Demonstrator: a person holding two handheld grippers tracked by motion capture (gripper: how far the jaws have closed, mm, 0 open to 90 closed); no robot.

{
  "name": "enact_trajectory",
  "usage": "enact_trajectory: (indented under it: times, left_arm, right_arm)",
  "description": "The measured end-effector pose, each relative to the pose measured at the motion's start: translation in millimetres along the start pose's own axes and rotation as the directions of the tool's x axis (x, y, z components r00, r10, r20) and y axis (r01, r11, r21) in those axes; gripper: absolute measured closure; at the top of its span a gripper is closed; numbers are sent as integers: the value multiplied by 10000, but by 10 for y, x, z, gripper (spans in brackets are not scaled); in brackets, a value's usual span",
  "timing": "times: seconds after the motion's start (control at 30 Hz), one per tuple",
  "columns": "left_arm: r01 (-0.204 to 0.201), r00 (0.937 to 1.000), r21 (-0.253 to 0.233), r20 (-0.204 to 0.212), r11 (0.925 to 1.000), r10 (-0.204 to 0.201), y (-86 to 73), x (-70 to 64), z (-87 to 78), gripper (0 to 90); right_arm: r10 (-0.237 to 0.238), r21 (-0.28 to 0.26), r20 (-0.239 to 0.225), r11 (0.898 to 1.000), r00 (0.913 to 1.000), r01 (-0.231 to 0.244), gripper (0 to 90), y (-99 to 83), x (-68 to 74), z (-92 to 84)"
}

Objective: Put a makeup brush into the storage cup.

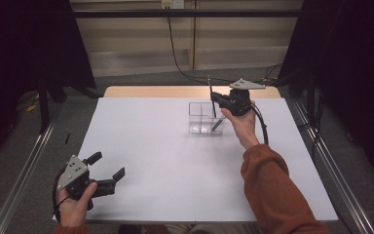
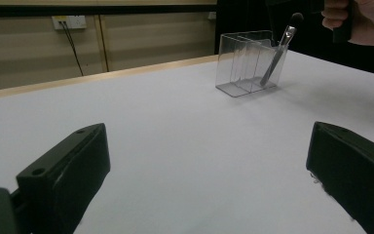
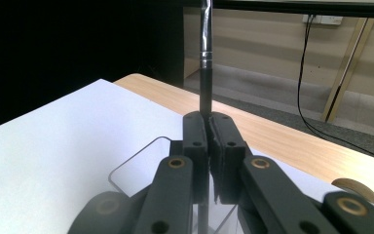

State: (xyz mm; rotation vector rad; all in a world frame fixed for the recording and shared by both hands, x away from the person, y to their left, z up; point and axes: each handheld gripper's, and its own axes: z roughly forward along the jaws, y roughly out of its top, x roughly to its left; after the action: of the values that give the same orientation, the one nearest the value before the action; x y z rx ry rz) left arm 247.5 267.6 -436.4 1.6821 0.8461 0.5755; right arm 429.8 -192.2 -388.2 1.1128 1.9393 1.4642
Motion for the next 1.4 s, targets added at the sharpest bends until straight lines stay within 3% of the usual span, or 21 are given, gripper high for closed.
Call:
enact_trajectory:
  times: [1.4]
  left_arm:
    - [-11,10000,21,20,10000,11,-1,-2,0,22]
  right_arm:
    - [21,880,299,9961,9996,-47,859,-252,-6,-1]
